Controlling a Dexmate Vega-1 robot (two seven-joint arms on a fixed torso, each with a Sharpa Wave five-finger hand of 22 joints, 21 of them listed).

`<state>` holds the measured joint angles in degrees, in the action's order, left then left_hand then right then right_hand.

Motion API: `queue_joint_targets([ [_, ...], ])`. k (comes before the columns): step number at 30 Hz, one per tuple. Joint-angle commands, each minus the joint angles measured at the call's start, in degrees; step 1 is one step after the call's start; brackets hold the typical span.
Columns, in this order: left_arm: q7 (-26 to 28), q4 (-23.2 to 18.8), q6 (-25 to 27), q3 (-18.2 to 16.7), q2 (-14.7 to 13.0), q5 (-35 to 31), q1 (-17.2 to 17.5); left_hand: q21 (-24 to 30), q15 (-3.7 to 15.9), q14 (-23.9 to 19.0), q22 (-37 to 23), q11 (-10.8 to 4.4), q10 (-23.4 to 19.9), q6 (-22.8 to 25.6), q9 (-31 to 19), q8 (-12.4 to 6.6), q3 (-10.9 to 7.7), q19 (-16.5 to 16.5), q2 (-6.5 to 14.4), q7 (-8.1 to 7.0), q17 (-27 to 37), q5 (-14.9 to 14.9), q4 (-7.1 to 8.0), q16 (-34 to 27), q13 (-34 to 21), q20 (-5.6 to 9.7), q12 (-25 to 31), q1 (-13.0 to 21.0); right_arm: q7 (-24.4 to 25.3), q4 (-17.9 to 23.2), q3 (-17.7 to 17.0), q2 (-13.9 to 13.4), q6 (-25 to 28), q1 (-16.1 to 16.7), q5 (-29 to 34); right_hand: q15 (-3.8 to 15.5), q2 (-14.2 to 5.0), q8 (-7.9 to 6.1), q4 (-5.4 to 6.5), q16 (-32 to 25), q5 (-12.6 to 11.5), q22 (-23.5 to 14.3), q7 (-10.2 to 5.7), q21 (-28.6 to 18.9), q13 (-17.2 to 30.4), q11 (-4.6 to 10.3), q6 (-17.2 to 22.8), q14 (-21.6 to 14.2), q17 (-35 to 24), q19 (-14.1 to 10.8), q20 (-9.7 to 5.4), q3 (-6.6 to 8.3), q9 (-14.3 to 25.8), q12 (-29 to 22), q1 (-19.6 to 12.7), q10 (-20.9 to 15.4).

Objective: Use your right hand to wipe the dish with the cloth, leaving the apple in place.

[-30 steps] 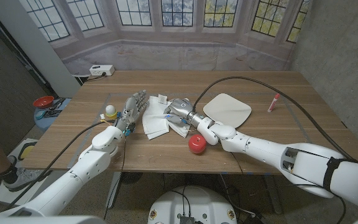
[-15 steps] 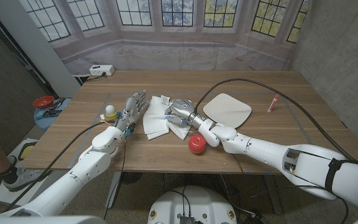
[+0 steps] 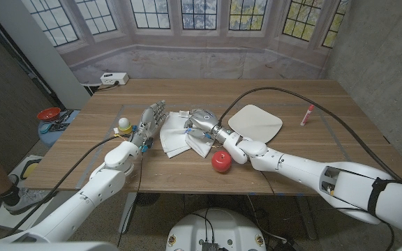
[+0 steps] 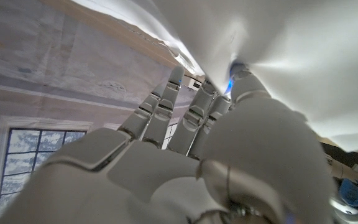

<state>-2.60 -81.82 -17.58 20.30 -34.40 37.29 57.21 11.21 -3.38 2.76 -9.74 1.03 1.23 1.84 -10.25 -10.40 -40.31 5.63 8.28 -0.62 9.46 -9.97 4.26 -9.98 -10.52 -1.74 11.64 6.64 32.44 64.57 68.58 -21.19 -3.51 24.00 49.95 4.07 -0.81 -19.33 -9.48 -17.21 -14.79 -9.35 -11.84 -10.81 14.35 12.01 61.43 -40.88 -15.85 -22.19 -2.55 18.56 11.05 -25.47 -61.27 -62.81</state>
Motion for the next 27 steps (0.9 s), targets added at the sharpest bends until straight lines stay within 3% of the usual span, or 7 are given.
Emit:
queue_joint_targets([
  [1, 0.21, -0.28, 0.51, 0.29, 0.04, -0.21, -0.11, -0.04, -0.05, -0.52, -0.23, -0.09, 0.03, 0.57, -0.20, -0.27, -0.08, 0.40, 0.20, 0.01, 0.15, 0.16, -0.18, -0.08, -0.25, -0.04, 0.05, 0.55, 1.65, 0.34, -0.98, -0.58, -1.32, -0.10, 0.45, 9.37, -0.25, -0.49, 0.12, -0.44, 0.13, -0.11, 0.17, 0.14, 0.14, 0.17, 0.81, -0.76, -0.35, -0.79, -2.65, -0.41, 0.20, 0.23, -1.00, -0.73],
  [27, 0.49, 0.40, 1.12, 0.74, 0.46, -0.42, -0.77, -0.03, -0.06, -0.50, -0.23, 0.02, 0.05, 0.57, -0.20, -0.26, -0.10, 0.42, 0.19, 0.08, 0.18, 0.18, -0.24, -0.07, -0.26, -0.06, 0.04, 0.57, 2.74, 3.28, -3.62, -2.73, -0.40, 1.06, 0.50, 9.39, -0.70, -0.43, 0.48, -0.63, 0.66, -0.12, 0.26, 0.19, 0.08, 0.10, 1.73, -1.33, -0.84, -0.92, -2.88, -1.27, 0.13, 0.52, -1.86, -1.69],
])
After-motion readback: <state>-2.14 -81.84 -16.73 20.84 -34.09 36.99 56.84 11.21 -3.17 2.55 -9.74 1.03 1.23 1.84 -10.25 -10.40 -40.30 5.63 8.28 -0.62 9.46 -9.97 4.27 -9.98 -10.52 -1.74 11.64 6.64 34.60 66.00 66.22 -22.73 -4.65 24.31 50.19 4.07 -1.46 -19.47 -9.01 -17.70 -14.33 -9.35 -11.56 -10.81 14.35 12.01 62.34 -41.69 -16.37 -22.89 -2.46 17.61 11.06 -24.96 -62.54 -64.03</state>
